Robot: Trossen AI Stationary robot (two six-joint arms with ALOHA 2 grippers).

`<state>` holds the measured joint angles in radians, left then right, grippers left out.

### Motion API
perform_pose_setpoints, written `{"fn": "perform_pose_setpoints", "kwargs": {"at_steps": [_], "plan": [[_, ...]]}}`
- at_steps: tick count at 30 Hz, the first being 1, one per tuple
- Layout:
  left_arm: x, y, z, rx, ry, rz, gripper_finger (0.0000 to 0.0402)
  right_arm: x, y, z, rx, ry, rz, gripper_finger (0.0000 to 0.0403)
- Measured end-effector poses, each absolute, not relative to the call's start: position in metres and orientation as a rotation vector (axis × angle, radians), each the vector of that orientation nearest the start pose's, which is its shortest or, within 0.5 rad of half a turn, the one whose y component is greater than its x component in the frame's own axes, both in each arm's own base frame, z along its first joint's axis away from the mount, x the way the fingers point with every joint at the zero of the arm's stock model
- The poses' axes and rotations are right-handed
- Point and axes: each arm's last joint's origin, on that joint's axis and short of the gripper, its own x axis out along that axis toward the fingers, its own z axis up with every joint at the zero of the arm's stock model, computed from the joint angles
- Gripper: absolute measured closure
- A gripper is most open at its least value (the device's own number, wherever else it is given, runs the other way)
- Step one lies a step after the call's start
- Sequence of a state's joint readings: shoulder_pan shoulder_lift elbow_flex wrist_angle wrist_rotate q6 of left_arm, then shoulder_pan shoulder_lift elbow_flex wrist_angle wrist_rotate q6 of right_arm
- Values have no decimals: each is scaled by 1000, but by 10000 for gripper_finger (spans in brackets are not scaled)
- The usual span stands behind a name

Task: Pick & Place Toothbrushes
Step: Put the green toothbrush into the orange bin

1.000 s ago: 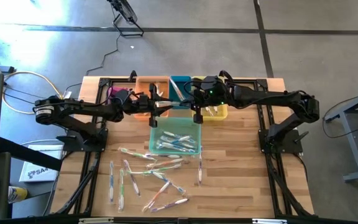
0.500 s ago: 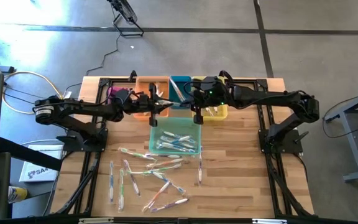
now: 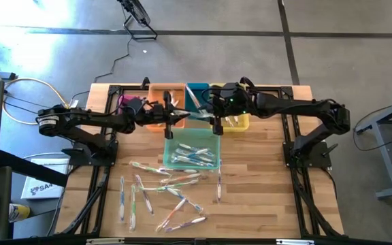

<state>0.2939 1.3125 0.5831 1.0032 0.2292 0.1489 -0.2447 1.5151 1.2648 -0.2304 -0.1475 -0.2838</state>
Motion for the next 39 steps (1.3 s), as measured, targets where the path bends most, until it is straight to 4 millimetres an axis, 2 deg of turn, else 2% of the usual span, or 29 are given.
{"fn": "perform_pose_setpoints", "kwargs": {"at_steps": [3, 7, 11, 15, 22, 28, 33, 39], "plan": [[257, 74, 265, 248, -234, 147, 382, 326, -77, 328, -196, 482, -62, 194], [251, 85, 266, 249, -209, 216, 382, 308, -75, 339, -207, 521, -132, 176], [242, 102, 267, 171, -173, 277, 382, 289, -72, 346, -164, 577, -181, 175], [229, 118, 265, 38, -116, 331, 382, 279, -71, 347, -93, 625, -191, 176], [197, 141, 271, -140, -70, 388, 382, 276, -71, 339, -13, 703, -206, 176], [171, 153, 269, -284, 9, 448, 382, 276, -71, 338, -9, 707, -206, 176], [161, 161, 255, -402, 108, 521, 382, 277, -71, 338, -14, 702, -205, 176], [163, 165, 239, -498, 201, 543, 382, 277, -71, 339, -18, 694, -205, 176]]}}
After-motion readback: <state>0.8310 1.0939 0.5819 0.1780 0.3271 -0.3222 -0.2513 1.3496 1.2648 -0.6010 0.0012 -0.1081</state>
